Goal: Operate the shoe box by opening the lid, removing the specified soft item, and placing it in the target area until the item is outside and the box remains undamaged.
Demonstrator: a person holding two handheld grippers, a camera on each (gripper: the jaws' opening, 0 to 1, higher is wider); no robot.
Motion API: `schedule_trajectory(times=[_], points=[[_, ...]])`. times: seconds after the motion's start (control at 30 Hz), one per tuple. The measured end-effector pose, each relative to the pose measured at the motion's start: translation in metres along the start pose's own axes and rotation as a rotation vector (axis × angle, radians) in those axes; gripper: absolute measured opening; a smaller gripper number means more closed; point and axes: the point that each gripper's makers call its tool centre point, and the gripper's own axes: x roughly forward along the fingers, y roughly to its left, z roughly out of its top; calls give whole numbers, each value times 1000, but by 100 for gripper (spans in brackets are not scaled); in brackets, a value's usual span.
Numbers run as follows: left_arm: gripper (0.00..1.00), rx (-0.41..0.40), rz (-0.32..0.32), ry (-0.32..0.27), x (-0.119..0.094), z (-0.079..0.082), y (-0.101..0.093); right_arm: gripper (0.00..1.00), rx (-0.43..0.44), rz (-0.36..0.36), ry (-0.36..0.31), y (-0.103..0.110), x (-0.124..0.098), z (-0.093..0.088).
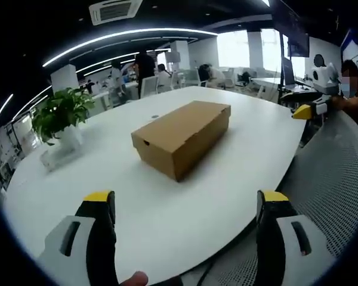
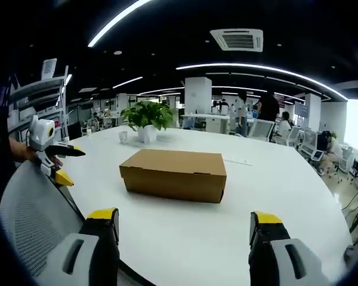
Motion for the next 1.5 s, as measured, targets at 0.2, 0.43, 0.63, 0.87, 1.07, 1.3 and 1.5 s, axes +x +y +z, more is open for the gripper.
schedule_trajectory(times=[0.2, 0.43, 0.63, 0.87, 1.07, 1.3, 1.5], points=[[98, 4, 9, 8, 0, -2, 1, 90, 0, -5, 7, -1, 0, -2], [99, -2, 12, 13, 0, -3, 1, 90, -3, 5, 20, 1, 0, -4], [99, 5, 11, 28, 0, -5, 0, 90, -10, 10, 35, 2, 1, -6], [99, 12, 8, 80, 2, -12, -1, 93, -18, 31, 62, 5, 2, -10], [99, -33, 24, 79, 1, -13, 6, 94, -31, 75, 117, 12, 3, -18], [99, 29, 9, 124, 6, -14, 5, 95, -60, 96, 145, 8, 8, -15], [99, 60, -5, 142, 13, -6, 6, 94, -64, 114, 135, 7, 13, -8]])
